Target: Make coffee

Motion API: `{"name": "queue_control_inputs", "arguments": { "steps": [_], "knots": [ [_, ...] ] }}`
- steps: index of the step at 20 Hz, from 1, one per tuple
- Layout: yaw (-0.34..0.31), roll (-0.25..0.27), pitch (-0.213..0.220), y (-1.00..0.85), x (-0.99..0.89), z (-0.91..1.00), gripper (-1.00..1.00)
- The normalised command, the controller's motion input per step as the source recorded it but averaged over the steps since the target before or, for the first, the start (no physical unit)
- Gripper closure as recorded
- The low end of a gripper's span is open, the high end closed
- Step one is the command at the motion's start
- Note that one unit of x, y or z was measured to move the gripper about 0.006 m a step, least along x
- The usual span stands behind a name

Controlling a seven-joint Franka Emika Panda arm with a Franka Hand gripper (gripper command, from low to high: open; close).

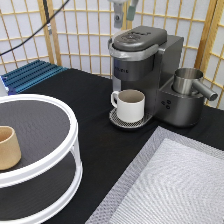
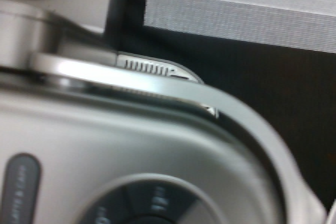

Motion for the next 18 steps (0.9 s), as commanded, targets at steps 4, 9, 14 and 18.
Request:
{"name": "queue_control_inputs", "arguments": {
  "steps": [4,9,14,18],
  "knots": [
    [0.0,0.23,-0.031,-0.96,0.0,0.02,-1.0],
    [0.0,0.211,-0.071,-0.96,0.02,-0.25,-1.0],
    [0.0,0.17,-0.085,-0.88,-0.22,-0.41,-1.0],
    [-0.036,0.024,-0.155,-0.49,-0.67,-0.39,-1.0]
  ]
}}
